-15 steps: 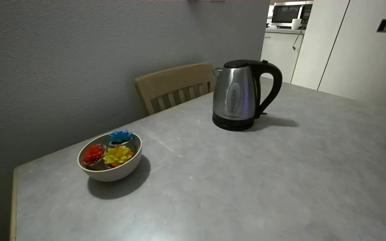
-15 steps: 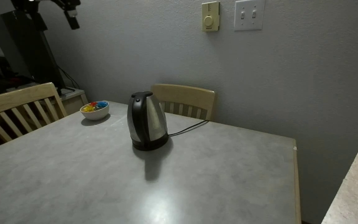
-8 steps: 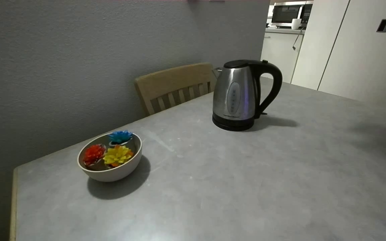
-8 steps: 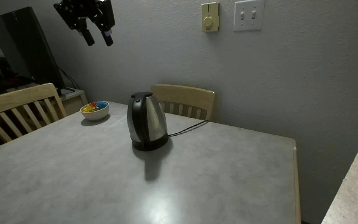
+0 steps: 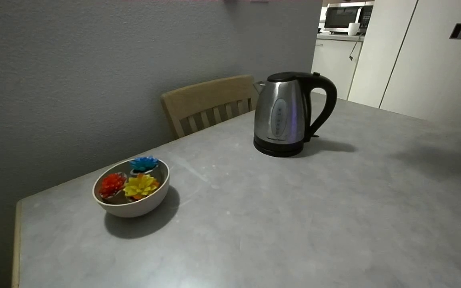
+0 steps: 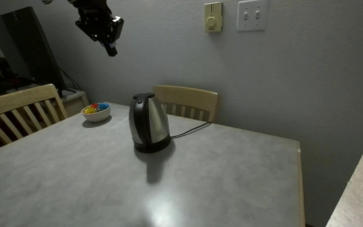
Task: Press the black button on the handle of the electric kettle
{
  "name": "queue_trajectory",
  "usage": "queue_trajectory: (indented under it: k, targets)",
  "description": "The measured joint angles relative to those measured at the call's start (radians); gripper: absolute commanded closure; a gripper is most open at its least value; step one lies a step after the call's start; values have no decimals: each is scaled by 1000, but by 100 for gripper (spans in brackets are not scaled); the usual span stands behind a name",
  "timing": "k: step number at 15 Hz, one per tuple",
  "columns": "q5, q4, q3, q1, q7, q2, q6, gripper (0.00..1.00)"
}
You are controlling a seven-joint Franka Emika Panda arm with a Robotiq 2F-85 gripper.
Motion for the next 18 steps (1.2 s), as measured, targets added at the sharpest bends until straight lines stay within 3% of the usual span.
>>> queue_trajectory:
  k: [18]
  targets:
    - [-28,39,5,-33,2,118,-83,100]
